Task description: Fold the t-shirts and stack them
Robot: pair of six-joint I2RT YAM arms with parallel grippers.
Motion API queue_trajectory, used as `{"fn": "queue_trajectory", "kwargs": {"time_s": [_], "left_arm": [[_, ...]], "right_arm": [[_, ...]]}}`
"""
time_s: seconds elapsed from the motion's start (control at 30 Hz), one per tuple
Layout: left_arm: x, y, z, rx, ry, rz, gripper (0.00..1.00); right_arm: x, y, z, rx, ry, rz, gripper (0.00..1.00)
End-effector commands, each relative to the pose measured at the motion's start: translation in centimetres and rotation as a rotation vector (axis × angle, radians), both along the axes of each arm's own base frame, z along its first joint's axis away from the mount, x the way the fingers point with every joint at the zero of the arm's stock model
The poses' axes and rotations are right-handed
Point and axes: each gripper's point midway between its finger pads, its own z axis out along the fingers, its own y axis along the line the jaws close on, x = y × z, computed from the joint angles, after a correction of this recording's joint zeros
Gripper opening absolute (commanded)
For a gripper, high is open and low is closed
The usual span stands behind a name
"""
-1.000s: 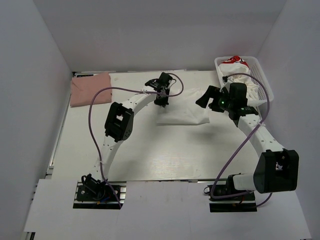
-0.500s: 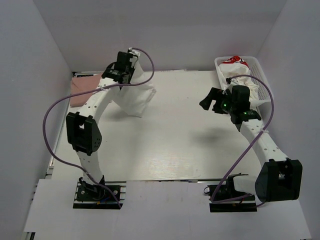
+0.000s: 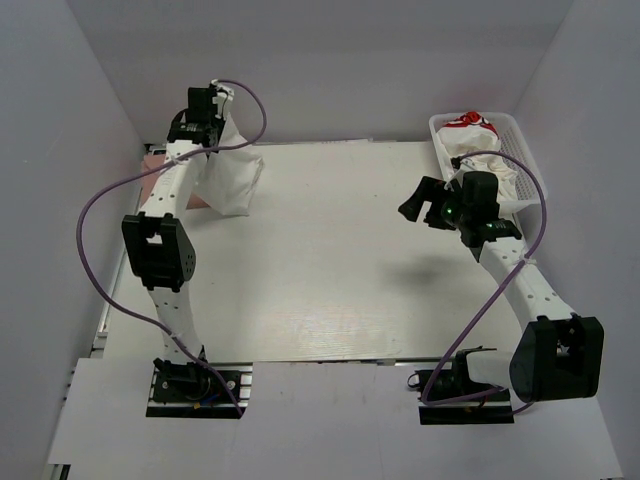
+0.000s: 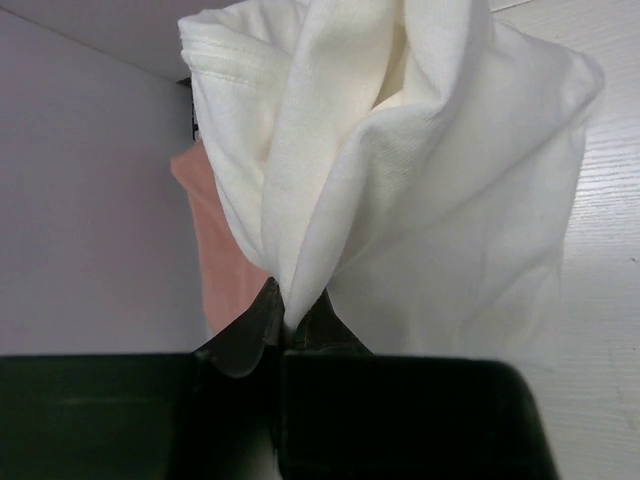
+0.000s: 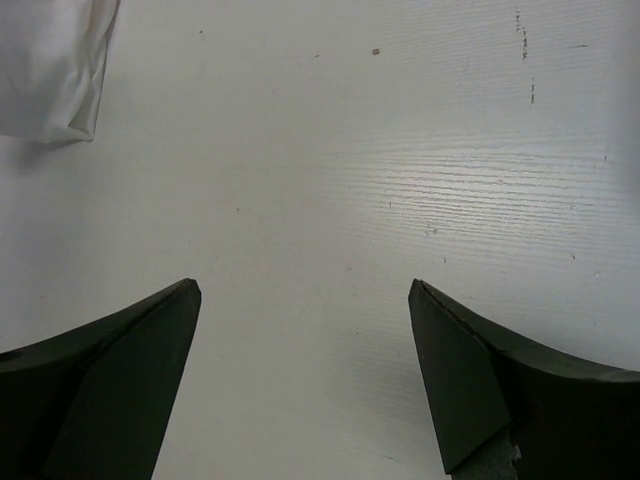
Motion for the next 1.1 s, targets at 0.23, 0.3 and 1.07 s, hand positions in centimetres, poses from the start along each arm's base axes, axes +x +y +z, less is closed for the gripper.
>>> {"fn": "queue_trajectory", "kwargs": {"time_s": [0.23, 0.3, 1.07], "left_arm": [[1.9, 3.3, 6.3, -0.089, -0.186, 0.046, 0.0], [2.6, 3.7, 7.2, -0.115, -0.223, 0.044, 0.0], [5.4, 15.6, -1.7, -0.174, -0.185, 0.299, 0.74]], "right_arm": [[1.1, 0.9, 2.4, 0.049, -0.044, 0.011, 0.9], [1.2, 1.0, 2.5, 0.057, -0.049, 0.007, 0.9], [2.5, 0.6, 2.7, 0.053, -0.007, -0.051, 0.9]]}}
